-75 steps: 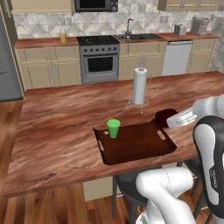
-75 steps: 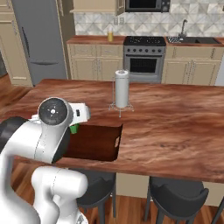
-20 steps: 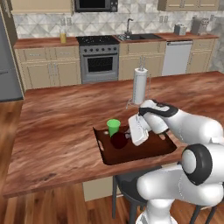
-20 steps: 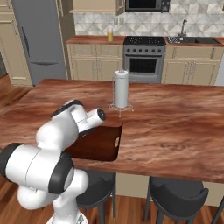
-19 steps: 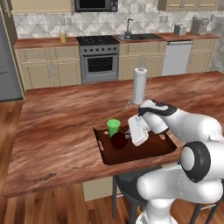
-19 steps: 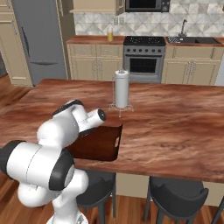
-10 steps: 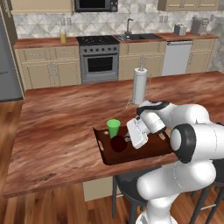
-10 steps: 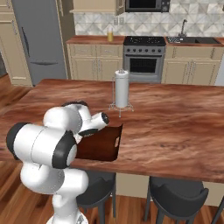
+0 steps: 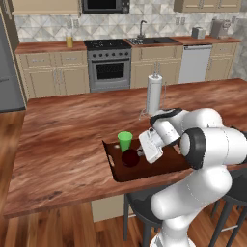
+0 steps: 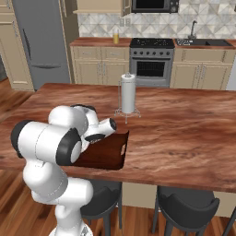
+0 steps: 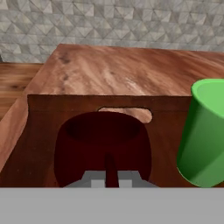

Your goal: There is a tray on the dining counter. Grab the cup, mug, and pitcher and place them on the tray. The pitcher may be placed next to the tray if it cannot fit the tray.

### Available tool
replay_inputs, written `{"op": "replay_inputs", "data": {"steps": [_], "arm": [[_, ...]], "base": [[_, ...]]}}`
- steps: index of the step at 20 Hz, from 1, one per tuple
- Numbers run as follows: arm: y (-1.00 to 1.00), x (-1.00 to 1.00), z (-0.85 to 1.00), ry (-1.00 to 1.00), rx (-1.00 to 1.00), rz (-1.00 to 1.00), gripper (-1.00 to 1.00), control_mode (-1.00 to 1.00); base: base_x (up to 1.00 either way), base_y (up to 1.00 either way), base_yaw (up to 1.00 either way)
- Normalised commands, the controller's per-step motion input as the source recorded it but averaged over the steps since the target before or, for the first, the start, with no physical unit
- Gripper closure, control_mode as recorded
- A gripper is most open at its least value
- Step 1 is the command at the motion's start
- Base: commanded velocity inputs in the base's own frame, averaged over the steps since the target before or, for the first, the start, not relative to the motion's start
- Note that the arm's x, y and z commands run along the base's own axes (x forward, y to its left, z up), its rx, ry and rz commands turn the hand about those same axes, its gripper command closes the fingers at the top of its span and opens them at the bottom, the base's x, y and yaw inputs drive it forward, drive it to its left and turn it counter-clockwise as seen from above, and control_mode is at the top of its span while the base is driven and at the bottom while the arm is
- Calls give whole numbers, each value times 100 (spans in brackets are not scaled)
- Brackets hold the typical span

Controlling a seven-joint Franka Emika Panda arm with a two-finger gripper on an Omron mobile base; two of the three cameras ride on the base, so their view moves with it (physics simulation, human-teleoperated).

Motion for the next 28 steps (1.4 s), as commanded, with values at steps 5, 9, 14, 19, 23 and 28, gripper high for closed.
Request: {"op": "replay_inputs", "data": {"steps": [5,9,14,19,23,28], "arm": [[6,0,-19,1,0,1,100,-100],[4,1,-31,0,0,1,100,-100],[0,0,-38,0,0,3,100,-100],[0,0,-24,0,0,4,100,-100],[0,0,0,0,0,1,100,-100],[0,0,0,0,0,0,-100,-100]], "base": [[0,0,0],[0,0,0],[0,0,0],[0,0,0],[0,0,0],[0,0,0]]}}
